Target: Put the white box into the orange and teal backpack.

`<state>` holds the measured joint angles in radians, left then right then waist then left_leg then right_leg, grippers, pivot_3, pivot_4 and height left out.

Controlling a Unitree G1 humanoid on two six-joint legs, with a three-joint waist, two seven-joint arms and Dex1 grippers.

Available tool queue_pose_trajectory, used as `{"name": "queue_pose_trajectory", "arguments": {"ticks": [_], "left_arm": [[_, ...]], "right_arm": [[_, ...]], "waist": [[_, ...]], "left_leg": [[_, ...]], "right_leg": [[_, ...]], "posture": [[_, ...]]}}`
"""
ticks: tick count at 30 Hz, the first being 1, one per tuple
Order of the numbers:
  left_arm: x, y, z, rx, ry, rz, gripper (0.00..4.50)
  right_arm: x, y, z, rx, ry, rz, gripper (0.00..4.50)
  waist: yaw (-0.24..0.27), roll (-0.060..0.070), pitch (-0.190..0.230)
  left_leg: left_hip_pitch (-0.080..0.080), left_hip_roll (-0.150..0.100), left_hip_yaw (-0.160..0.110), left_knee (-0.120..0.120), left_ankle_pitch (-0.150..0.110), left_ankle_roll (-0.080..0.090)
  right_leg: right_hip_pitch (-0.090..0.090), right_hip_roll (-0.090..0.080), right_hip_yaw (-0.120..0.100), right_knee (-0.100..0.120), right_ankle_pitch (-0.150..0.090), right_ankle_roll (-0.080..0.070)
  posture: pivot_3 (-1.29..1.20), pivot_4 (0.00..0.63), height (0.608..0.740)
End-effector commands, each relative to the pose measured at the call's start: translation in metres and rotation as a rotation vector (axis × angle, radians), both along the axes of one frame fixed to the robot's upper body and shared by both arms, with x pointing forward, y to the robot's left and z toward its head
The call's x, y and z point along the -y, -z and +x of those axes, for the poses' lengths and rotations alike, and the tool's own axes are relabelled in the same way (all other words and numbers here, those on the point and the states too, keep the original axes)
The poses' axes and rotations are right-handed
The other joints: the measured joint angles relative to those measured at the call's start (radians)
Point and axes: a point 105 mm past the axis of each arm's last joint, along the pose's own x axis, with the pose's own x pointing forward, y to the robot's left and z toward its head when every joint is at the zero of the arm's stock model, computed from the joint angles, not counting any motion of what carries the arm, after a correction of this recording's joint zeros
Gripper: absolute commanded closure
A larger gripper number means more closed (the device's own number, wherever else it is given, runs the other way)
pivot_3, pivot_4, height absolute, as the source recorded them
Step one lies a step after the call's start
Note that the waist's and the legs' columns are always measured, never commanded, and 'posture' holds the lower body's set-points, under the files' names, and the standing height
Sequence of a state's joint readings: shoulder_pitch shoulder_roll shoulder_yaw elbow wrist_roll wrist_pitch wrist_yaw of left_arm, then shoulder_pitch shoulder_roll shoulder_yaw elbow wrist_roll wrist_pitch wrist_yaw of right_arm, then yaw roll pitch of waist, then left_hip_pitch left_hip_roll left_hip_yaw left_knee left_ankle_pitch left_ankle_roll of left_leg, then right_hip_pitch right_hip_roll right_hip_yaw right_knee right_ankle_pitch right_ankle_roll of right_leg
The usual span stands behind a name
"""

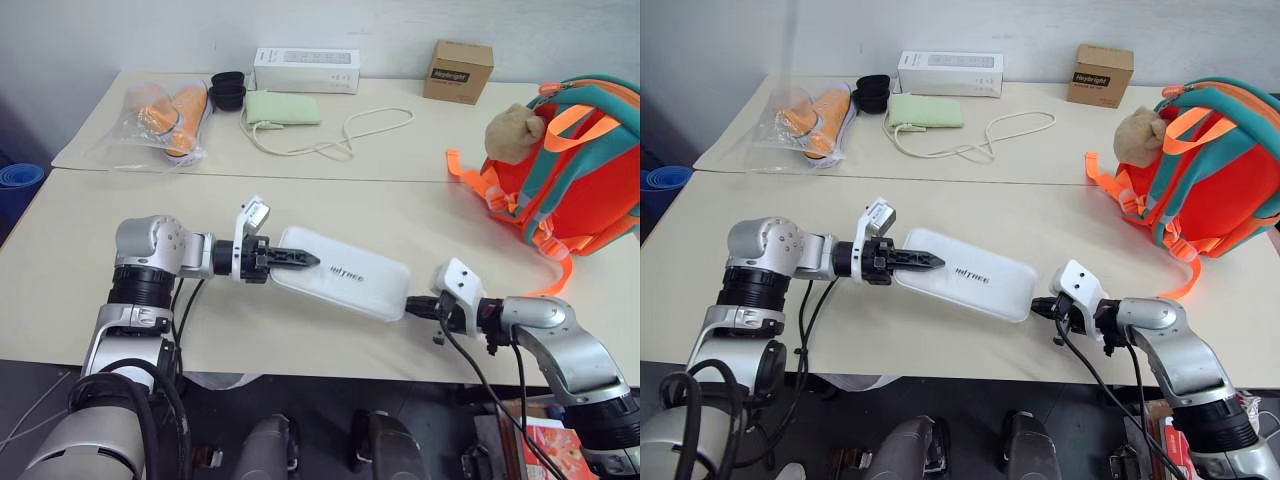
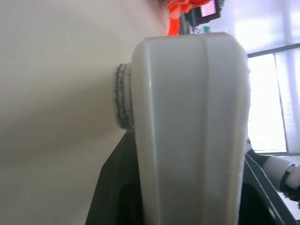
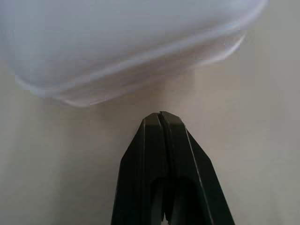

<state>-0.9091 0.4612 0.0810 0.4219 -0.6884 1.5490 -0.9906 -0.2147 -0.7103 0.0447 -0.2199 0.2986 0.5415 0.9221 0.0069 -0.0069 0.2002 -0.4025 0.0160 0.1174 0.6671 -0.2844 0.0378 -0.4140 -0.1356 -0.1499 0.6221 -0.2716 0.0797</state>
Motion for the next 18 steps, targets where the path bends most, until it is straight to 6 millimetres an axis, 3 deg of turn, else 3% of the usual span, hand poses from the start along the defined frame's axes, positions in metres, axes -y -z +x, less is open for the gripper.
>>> {"name": "queue_pose_trajectory", "arguments": {"ticks": [1,4,7,9,12,15,18], "left_arm": [[0.0,-0.036,-0.008,0.105,0.003,-0.159,3.26],[-0.006,-0.05,-0.006,0.196,-0.079,-0.198,3.26],[-0.013,-0.072,-0.017,0.278,-0.064,-0.295,3.26],[-0.018,-0.091,-0.027,0.378,-0.078,-0.36,3.26],[-0.021,-0.099,-0.035,0.467,-0.132,-0.349,3.26],[-0.021,-0.1,-0.041,0.522,-0.166,-0.307,3.26],[-0.021,-0.099,-0.045,0.576,-0.188,-0.24,3.26]], "right_arm": [[0.018,-0.035,-0.001,0.06,0.116,0.114,4.5],[0.055,-0.055,-0.006,0.078,0.269,0.167,4.5],[0.087,-0.085,-0.016,0.046,0.383,0.343,3.95],[0.119,-0.111,-0.019,0.087,0.493,0.404,3.25],[0.149,-0.13,-0.017,0.128,0.599,0.424,2.19],[0.159,-0.134,-0.005,0.148,0.632,0.416,1.14],[0.168,-0.134,0.022,0.159,0.704,0.446,0.13]], "waist": [[0.003,0.0,0.0],[0.012,0.0,0.0],[0.016,0.0,0.0],[0.016,0.0,0.0],[0.015,0.0,0.0],[0.013,-0.001,0.0],[0.005,-0.001,0.0]], "left_leg": [[0.0,0.0,0.0,0.0,0.0,0.0],[0.0,0.0,0.0,0.001,0.0,0.0],[0.0,0.0,0.0,0.0,0.0,0.0],[0.0,0.0,-0.001,0.0,0.0,0.0],[0.0,0.0,0.0,0.0,0.0,0.001],[0.002,0.0,0.001,-0.001,0.0,0.0],[0.003,0.0,0.004,-0.001,0.0,0.0]], "right_leg": [[0.0,0.0,0.0,0.0,0.0,0.0],[0.0,0.0,0.0,0.0,0.0,0.0],[0.0,0.0,0.0,-0.001,0.0,0.0],[0.0,0.0,0.0,-0.001,0.0,0.0],[0.0,-0.001,0.001,-0.001,0.001,0.0],[0.001,0.0,0.002,-0.002,0.0,0.0],[0.0,0.001,0.004,-0.002,0.0,0.0]], "posture": [[0.0,0.15,0.74],[0.0,0.15,0.74],[0.0,0.15,0.74],[0.0,0.15,0.74],[0.0,0.15,0.74],[0.0,0.15,0.74],[0.0,0.15,0.74]]}}
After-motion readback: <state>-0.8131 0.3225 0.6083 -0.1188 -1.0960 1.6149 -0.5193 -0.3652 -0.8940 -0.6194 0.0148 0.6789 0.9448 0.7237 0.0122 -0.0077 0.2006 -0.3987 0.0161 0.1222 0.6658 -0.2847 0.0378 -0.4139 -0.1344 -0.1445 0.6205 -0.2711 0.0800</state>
